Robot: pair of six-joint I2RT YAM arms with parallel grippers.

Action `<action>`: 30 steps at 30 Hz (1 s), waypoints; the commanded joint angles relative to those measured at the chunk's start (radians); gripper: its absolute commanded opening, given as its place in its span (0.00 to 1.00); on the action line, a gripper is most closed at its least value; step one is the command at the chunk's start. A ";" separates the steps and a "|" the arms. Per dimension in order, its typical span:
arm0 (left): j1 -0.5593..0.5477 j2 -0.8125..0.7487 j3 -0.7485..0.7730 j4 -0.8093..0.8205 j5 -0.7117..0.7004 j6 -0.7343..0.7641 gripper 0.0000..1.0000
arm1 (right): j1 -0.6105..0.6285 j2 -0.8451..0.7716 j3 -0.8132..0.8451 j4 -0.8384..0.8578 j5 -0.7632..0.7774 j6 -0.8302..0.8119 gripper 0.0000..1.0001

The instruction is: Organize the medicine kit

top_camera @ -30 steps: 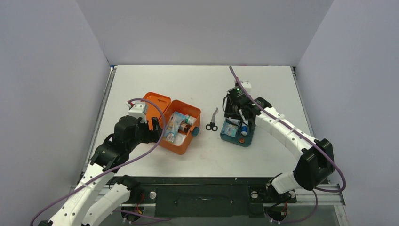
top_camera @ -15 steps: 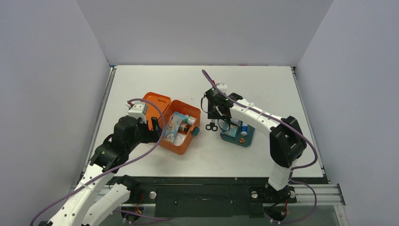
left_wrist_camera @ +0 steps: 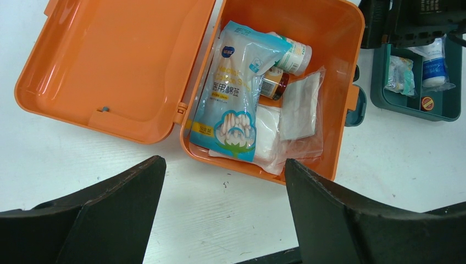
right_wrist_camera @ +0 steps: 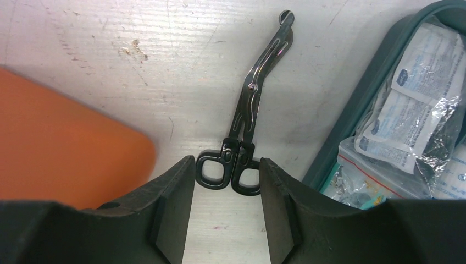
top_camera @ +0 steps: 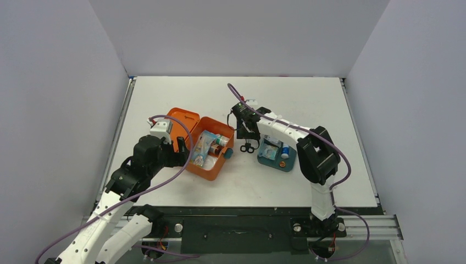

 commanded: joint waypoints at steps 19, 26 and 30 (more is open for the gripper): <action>0.004 -0.004 0.011 0.025 -0.007 0.006 0.78 | -0.025 0.126 0.032 0.033 0.001 0.080 0.46; 0.004 -0.005 0.011 0.025 -0.006 0.006 0.78 | -0.012 0.104 -0.036 0.069 -0.013 0.080 0.44; 0.004 -0.004 0.011 0.026 -0.005 0.006 0.78 | 0.010 0.075 -0.107 0.089 -0.010 0.092 0.43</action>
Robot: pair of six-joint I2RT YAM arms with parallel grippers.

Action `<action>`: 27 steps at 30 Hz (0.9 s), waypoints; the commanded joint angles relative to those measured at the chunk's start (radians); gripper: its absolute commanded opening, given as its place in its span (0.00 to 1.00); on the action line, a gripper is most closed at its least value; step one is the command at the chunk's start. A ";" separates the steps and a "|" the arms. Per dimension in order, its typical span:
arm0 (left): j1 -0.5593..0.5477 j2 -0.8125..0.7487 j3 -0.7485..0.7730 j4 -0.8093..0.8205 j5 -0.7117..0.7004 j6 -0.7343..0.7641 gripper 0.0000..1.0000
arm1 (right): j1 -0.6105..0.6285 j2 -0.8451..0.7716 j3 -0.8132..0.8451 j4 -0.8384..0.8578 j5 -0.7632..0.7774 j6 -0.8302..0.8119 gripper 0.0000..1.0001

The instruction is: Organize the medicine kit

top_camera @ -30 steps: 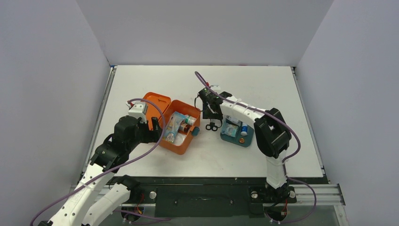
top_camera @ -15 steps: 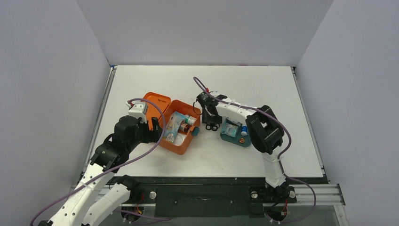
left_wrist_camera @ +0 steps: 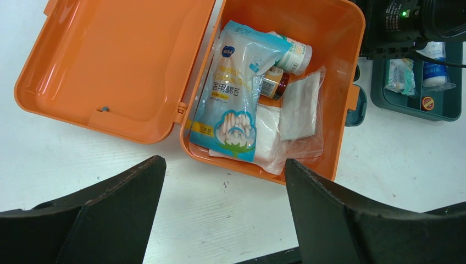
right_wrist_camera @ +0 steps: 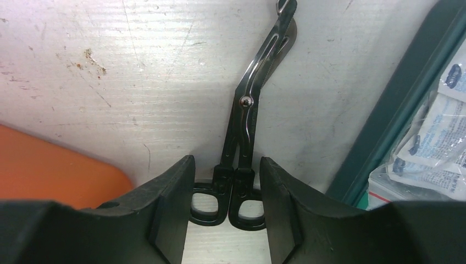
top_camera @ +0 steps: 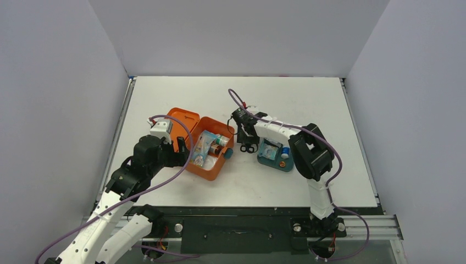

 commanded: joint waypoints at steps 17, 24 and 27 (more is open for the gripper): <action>0.005 -0.018 0.010 0.027 0.003 0.006 0.78 | 0.142 -0.118 -0.293 0.109 -0.003 0.105 0.41; 0.005 -0.025 0.009 0.026 0.006 0.005 0.78 | 0.214 -0.212 -0.388 0.127 0.001 0.150 0.40; 0.005 -0.028 0.009 0.027 0.006 0.004 0.78 | 0.254 -0.250 -0.448 0.148 0.001 0.178 0.40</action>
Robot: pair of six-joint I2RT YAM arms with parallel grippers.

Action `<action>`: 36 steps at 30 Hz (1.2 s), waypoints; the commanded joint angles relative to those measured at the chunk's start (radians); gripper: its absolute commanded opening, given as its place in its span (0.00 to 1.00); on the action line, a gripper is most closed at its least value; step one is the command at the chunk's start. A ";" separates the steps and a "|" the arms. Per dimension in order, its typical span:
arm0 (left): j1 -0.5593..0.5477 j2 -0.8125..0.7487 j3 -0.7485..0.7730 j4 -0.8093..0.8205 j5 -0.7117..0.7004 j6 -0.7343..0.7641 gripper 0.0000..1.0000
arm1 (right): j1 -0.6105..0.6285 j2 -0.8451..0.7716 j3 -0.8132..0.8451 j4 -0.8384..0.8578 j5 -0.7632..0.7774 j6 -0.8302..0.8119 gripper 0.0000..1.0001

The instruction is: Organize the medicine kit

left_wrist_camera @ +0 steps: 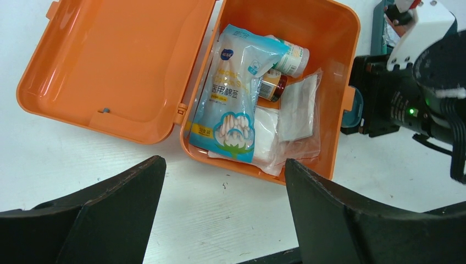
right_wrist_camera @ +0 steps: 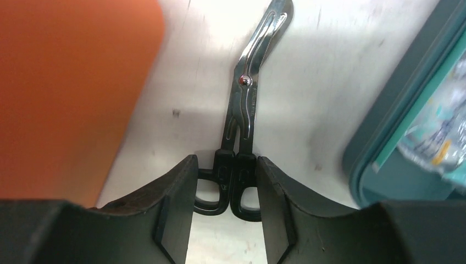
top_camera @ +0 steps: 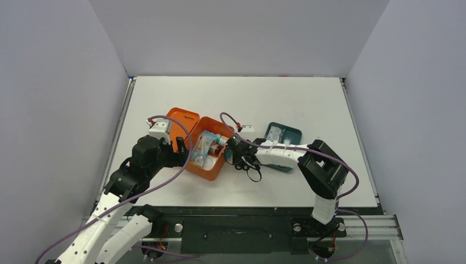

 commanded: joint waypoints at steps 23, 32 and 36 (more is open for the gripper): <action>0.003 -0.035 0.006 0.025 0.023 -0.001 0.78 | 0.376 -0.151 -0.302 0.014 0.007 0.393 0.38; 0.002 -0.063 0.005 0.024 0.031 -0.003 0.78 | 0.478 -0.121 -0.319 0.011 0.027 0.476 0.36; 0.000 -0.071 0.002 0.025 0.035 -0.003 0.78 | 0.508 -0.117 -0.320 -0.007 0.041 0.506 0.35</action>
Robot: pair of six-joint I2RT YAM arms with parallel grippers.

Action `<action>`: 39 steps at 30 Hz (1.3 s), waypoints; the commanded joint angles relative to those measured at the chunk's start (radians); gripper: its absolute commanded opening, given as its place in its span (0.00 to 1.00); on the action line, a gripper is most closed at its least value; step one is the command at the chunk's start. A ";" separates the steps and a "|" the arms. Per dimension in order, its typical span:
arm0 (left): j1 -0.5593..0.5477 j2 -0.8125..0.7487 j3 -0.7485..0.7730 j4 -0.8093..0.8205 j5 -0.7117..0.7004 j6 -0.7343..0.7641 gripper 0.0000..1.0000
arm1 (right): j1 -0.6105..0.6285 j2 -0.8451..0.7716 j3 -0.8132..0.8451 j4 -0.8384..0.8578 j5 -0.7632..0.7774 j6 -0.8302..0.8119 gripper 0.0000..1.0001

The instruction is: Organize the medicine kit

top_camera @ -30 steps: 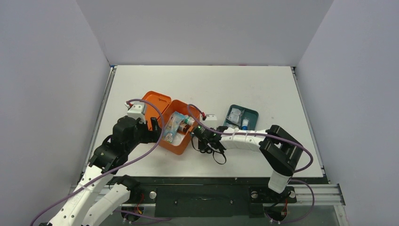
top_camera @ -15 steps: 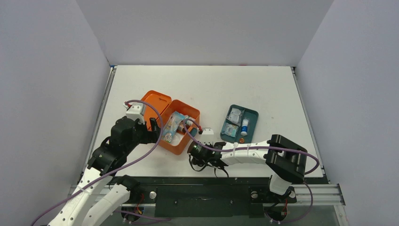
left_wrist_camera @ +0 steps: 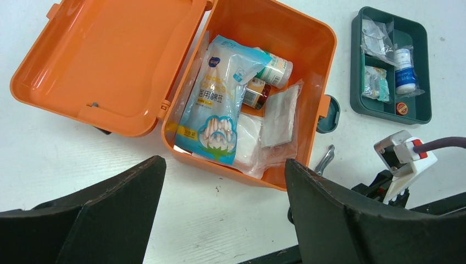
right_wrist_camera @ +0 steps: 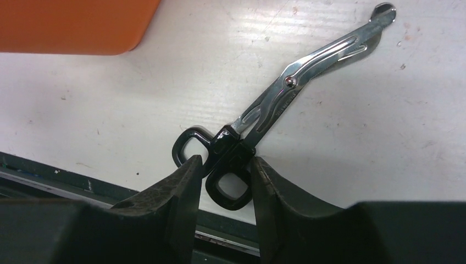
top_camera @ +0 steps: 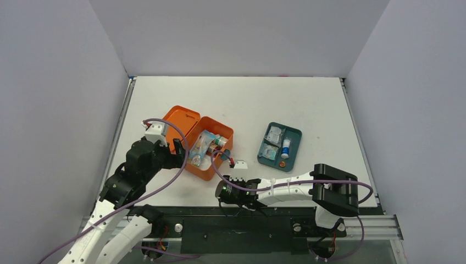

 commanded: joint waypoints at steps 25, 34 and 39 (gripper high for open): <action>-0.005 -0.025 0.002 0.027 0.021 -0.003 0.78 | 0.128 -0.041 -0.003 -0.310 0.056 0.125 0.41; -0.005 -0.043 0.002 0.033 0.039 -0.002 0.78 | 0.158 -0.138 -0.026 -0.263 0.066 0.174 0.49; -0.013 -0.058 0.000 0.032 0.042 -0.004 0.78 | 0.195 -0.163 -0.018 -0.215 0.101 0.213 0.53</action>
